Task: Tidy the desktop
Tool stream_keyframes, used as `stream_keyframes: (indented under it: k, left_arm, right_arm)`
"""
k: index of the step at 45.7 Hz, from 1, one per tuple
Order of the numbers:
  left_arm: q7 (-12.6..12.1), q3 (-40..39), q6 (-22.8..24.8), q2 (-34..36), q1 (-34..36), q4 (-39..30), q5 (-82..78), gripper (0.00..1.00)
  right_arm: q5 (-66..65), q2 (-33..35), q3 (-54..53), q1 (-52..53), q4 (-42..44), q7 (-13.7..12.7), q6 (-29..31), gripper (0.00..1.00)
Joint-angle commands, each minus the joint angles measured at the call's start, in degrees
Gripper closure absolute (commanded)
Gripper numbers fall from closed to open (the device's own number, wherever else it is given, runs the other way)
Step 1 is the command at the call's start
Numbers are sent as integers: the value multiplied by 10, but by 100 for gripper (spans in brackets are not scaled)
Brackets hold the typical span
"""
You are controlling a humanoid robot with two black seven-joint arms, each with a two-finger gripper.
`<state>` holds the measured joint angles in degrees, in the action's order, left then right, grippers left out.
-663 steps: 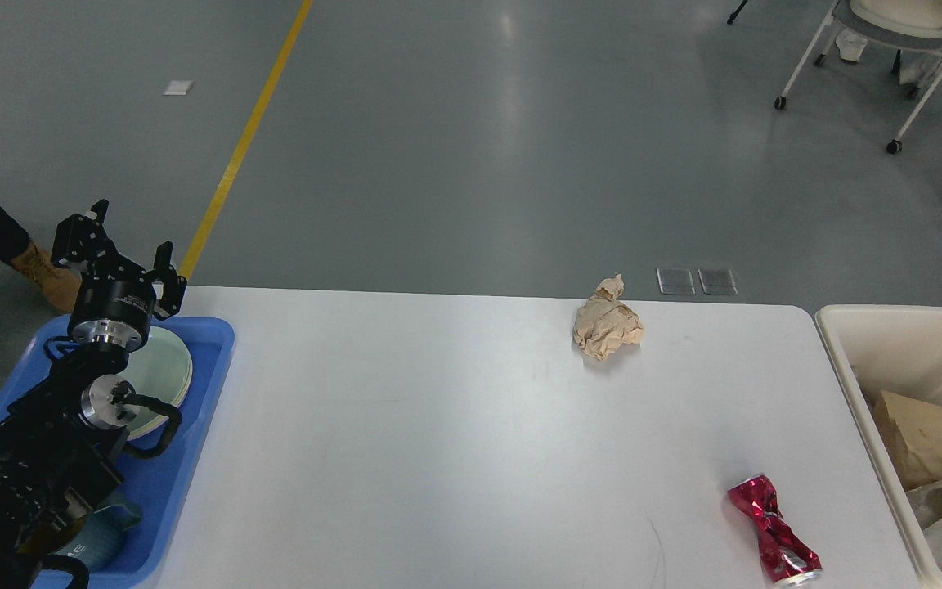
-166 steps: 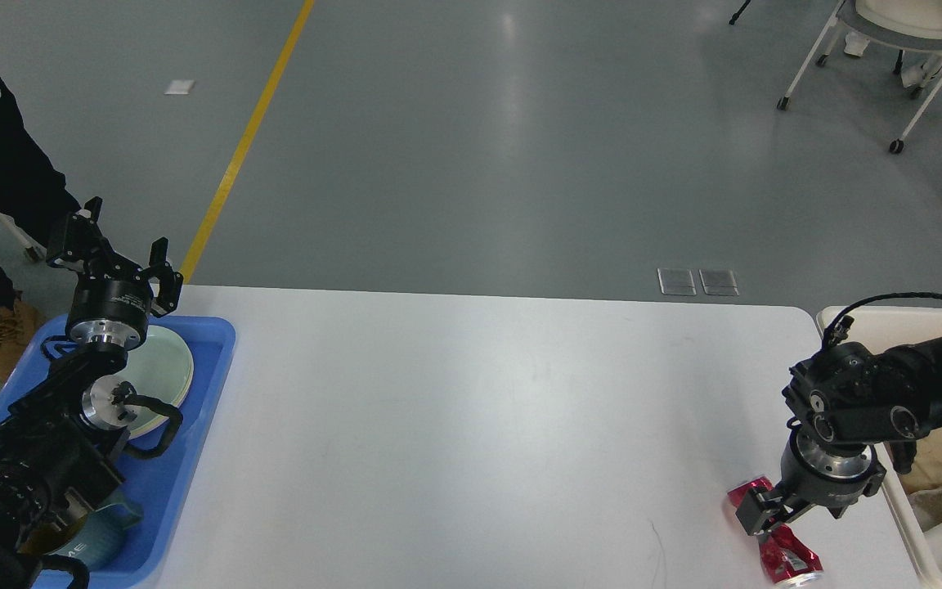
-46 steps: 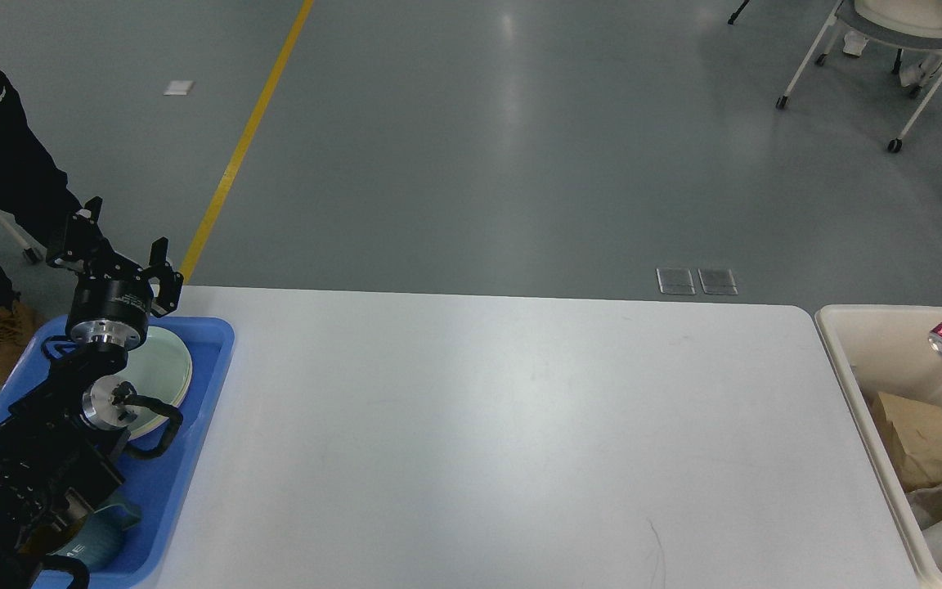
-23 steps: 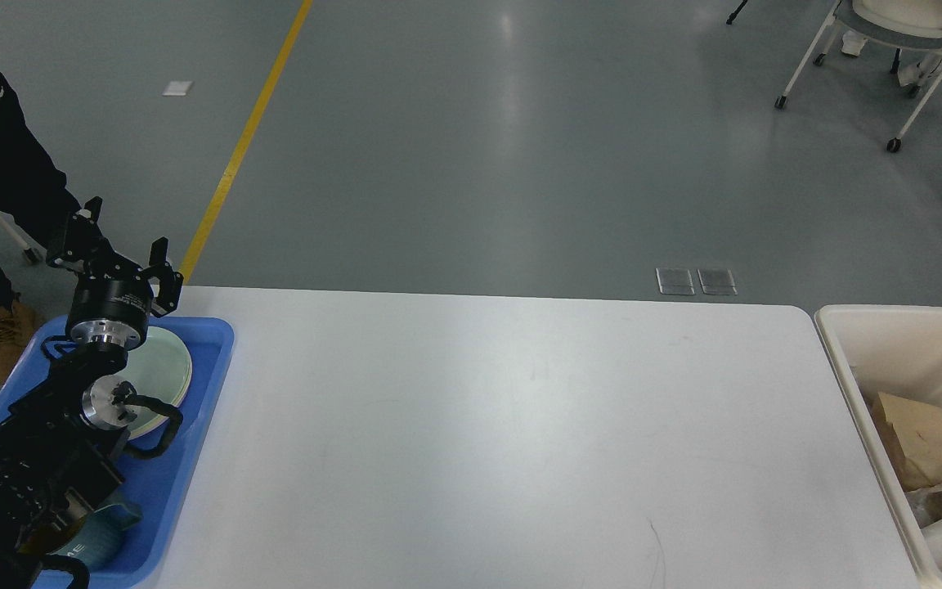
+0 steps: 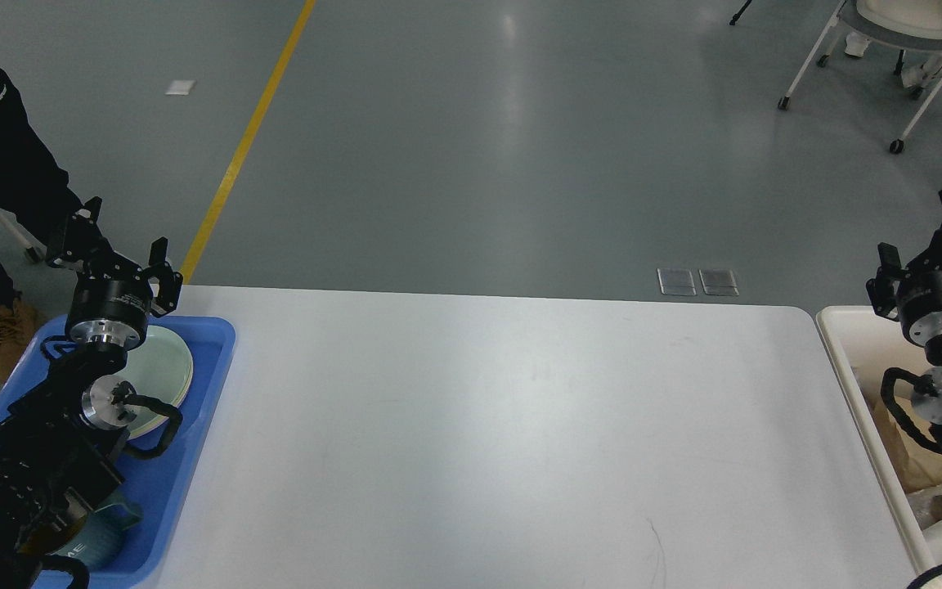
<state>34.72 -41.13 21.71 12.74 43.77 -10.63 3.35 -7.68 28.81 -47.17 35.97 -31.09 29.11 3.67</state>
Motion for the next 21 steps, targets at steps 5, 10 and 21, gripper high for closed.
stream_keyframes:
  k: [5,10,21]
  left_arm:
    - [0,0,0,0,0,0,0,4]
    - [0,0,0,0,0,0,0,4]
    - [0,0,0,0,0,0,0,4]
  right_arm:
    - [0,-64,-11,7,-4,3,40,0]
    - [1,-87,-13,17,-4,5,41,0]
    - [1,-127,-12,61,-3,5,36,0]
